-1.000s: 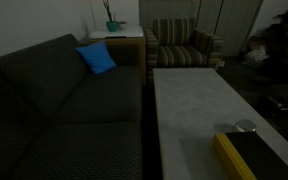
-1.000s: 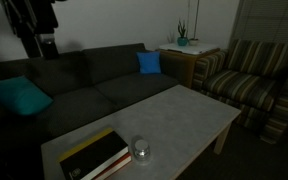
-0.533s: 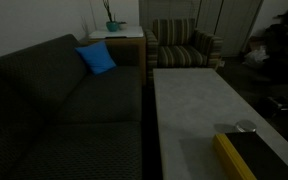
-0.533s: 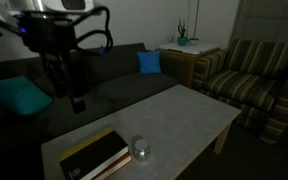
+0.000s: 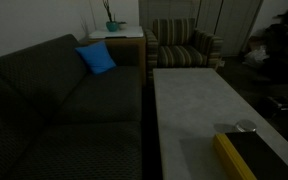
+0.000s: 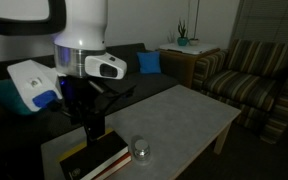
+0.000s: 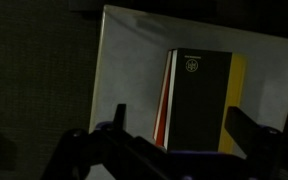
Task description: Open the front cover of the black book
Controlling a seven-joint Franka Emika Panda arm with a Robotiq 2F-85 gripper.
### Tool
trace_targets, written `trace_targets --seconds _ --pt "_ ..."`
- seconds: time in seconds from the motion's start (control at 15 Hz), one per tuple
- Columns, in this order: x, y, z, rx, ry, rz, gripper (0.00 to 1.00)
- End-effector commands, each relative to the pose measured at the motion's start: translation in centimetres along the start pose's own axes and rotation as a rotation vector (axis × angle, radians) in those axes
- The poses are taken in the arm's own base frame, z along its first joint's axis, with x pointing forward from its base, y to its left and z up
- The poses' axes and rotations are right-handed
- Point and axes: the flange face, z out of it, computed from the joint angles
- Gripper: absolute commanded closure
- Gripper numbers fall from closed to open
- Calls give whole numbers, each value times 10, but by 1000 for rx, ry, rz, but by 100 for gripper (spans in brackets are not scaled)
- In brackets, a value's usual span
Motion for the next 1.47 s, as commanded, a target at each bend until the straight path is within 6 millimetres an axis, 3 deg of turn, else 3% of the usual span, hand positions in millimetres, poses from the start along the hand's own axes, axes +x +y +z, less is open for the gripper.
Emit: trace_targets --seconds 0.0,0.47,1.27,1.33,1.4 --pt "3 1 3 1 -4 1 0" --pt "10 5 12 23 -18 -3 0" --pt "56 39 103 171 -130 -25 0" --pt "48 33 91 129 -104 -4 0" --pt "51 35 98 141 -115 -5 0"
